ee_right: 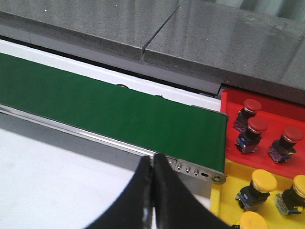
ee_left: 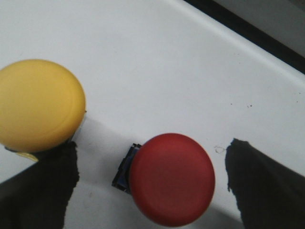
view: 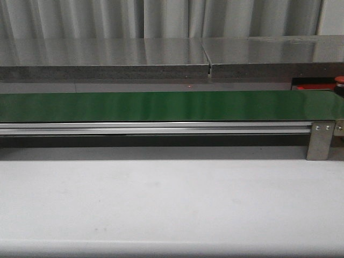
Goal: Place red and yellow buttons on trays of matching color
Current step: 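Grasp the red push-button with the left gripper and lift it, then set the red button on the belt and open the left gripper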
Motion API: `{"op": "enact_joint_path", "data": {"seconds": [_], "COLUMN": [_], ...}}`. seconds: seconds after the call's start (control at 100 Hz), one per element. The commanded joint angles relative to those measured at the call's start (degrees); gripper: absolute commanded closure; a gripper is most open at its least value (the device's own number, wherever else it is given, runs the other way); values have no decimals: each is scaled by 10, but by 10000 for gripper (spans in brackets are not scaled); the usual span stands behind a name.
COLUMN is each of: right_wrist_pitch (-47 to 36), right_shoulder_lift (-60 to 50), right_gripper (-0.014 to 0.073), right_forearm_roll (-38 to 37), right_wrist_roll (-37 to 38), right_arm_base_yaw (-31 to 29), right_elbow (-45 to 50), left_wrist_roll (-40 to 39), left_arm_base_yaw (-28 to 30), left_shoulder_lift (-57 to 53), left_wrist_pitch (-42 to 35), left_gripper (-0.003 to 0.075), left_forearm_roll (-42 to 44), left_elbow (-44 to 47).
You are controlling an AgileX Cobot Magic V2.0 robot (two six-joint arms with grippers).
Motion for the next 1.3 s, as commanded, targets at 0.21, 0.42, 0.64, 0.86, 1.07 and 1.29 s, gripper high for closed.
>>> {"op": "enact_joint_path", "data": {"seconds": [0.21, 0.42, 0.64, 0.86, 1.07, 1.29], "right_wrist_pitch": [-37, -37, -37, -37, -37, -37], "right_shoulder_lift": [1, 1, 1, 1, 1, 1], "right_gripper": [711, 711, 711, 711, 711, 711], "right_forearm_roll": [13, 13, 13, 13, 13, 13], "right_wrist_roll": [-4, -4, -4, -4, -4, -4], "right_arm_base_yaw": [2, 2, 2, 2, 2, 2], "right_elbow": [-14, -14, -14, -14, -14, -14], "left_wrist_roll": [-6, -6, 7, 32, 50, 91], "left_arm_base_yaw": [-3, -3, -3, -3, -3, -6], "left_shoulder_lift": [-39, -46, -89, -165, -227, -302], "left_wrist_pitch": [-29, -3, 50, 81, 144, 101], "left_gripper": [586, 739, 739, 740, 740, 739], "left_forearm_roll": [-19, -59, -63, -60, -38, -69], "left_elbow": [-20, -20, -20, -20, -11, 117]}}
